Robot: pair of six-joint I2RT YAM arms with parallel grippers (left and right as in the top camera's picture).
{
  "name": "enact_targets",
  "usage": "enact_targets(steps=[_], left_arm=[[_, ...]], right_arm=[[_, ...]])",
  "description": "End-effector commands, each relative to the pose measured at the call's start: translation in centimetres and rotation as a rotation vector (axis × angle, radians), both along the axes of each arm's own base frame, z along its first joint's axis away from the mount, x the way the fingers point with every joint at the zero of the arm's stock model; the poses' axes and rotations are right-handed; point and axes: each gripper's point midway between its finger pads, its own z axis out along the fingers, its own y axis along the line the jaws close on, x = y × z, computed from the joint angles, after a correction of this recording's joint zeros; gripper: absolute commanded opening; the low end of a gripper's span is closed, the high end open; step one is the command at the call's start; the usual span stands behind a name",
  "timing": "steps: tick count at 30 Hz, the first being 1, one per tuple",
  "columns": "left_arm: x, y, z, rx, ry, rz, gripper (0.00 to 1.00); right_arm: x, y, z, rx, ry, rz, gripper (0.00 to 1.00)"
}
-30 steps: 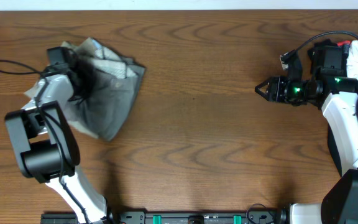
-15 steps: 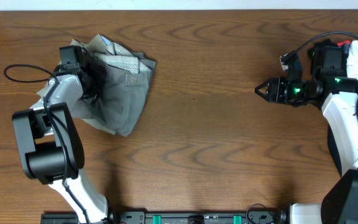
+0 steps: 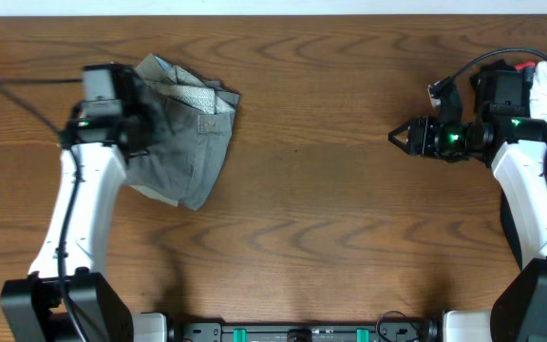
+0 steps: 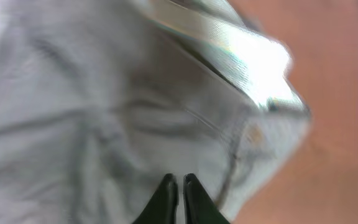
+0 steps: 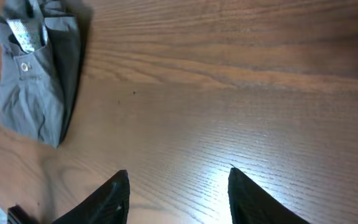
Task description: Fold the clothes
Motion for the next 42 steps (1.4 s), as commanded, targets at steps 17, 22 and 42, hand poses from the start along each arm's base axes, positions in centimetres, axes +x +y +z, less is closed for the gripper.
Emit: enact_targets(steps=[17,22,42], left_arm=[[2.2,2.5,-15.1,0.334,0.244,-0.303,0.06],[0.9,4.8,-18.0,0.253,0.332,-0.105,0.06],[1.4,7.2,-15.9,0.029,0.295,0.205,0.14]], right_arm=[[-1.2,0.0,-0.3,0.009,0.054,-0.002,0.47],[-1.2,0.0,-0.3,0.009,0.052,-0.002,0.47],[-1.4,0.0,-0.4,0.01,0.061,-0.002,0.45]])
